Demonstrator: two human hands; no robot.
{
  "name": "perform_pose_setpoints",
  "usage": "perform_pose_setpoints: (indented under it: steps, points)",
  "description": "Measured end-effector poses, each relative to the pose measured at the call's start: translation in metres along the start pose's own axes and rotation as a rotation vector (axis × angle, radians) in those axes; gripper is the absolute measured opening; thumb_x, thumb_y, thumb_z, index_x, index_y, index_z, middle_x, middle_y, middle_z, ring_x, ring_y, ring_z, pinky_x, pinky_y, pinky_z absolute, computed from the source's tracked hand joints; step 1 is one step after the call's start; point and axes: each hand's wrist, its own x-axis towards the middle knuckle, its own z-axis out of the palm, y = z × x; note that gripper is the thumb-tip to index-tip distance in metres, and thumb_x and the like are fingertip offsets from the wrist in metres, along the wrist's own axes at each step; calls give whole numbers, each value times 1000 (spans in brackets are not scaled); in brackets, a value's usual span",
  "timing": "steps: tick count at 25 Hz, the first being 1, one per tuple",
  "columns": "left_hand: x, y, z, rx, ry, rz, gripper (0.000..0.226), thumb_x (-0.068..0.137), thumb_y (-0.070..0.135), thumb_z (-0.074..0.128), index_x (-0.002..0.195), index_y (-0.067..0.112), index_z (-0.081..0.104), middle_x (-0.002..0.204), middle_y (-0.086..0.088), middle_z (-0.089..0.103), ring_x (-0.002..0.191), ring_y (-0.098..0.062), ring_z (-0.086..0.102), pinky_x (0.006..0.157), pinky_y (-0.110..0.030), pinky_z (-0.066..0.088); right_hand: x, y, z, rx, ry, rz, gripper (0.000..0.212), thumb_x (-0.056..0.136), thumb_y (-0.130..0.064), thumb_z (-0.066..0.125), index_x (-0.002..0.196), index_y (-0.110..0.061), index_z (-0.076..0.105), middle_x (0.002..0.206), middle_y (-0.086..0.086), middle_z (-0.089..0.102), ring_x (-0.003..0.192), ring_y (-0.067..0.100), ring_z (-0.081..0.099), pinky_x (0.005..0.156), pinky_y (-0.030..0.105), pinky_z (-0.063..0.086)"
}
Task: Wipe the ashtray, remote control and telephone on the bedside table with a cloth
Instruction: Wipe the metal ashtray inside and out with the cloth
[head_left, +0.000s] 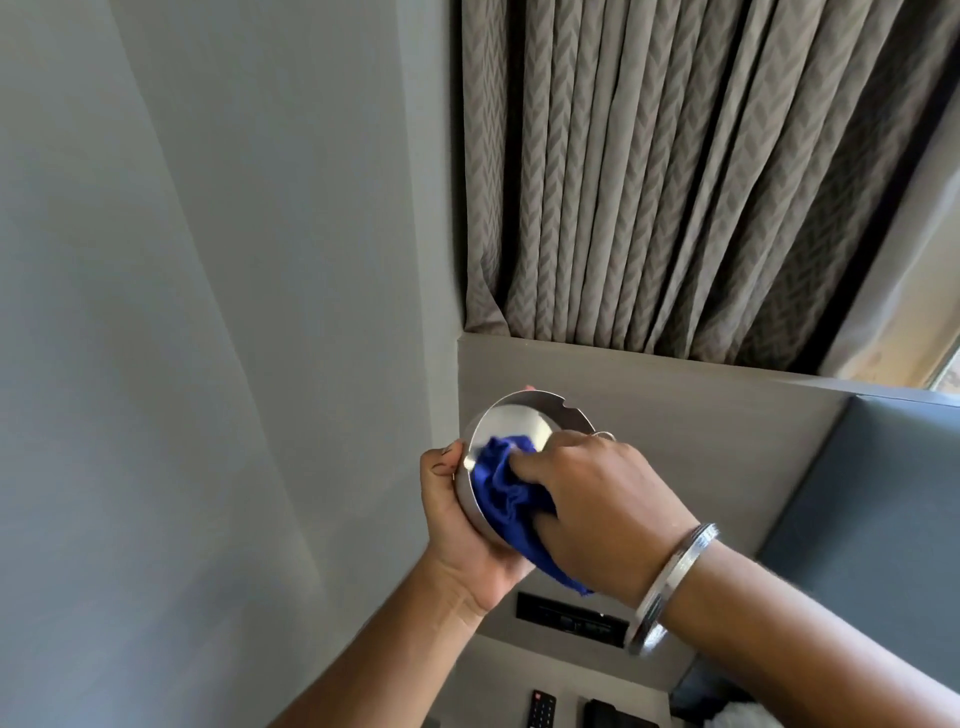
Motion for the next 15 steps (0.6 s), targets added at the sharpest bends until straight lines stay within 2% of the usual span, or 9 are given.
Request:
perform_pose_setpoints:
  steps: [2,3,5,6,8,9,11,13,15]
  points:
    - [1,-1,-2,13,-2,43,54,65,63,52,73,17,79,75,-3,77,75,-19,75,65,-29,60,-3,-7,-1,164,-10,-32,29,79,-25,54,106,-32,62,86,-4,62,81,22,58,71,31,47]
    - [1,0,-1,7,-17,49,53,65,64,55,72,16,78,74,-4,76,75,-19,75,65,-29,60,-4,-7,-3,243,-13,-33,32,78,-24,56,108,-33,63,87,-4,64,83,21,59,73,32,48]
    - [1,0,1,-4,-45,56,56,66,63,61,85,14,78,86,-7,77,86,-22,74,73,-32,60,-4,-3,-6,353,35,-37,38,79,-21,61,115,-32,64,95,-4,68,88,19,60,78,34,50]
    - [1,1,3,-14,-61,51,59,72,64,57,98,15,77,97,-8,77,96,-23,73,81,-34,59,-4,1,-7,332,105,-23,41,79,-18,62,118,-29,63,99,-2,68,89,21,61,78,36,51]
    - [1,3,8,-45,-91,19,64,82,62,40,118,20,71,115,-8,73,109,-25,67,90,-38,54,0,3,-9,51,254,15,46,77,-14,61,123,-21,61,98,6,67,81,30,60,70,40,52]
    - [1,5,10,-57,-103,4,64,82,61,39,123,22,69,118,-7,72,111,-26,65,91,-39,53,2,1,-9,-132,271,48,47,76,-15,59,123,-17,60,94,9,65,77,32,59,65,39,50]
    - [1,11,13,-43,-136,10,67,76,57,51,131,22,64,123,-8,69,115,-27,62,91,-39,51,4,-9,-8,-392,165,121,41,79,-16,53,120,-11,59,89,11,64,75,31,57,60,36,43]
    - [5,14,15,-5,-175,40,79,72,51,59,143,20,51,129,-11,65,117,-28,59,92,-40,50,2,-11,-10,-453,29,171,31,84,-14,46,112,-12,58,87,7,64,76,28,57,59,33,34]
    - [8,15,19,62,-188,58,86,69,48,63,149,20,44,131,-14,62,116,-30,59,95,-42,48,2,-3,-16,-365,-87,152,17,85,-17,47,98,-16,58,80,1,61,74,25,54,59,30,33]
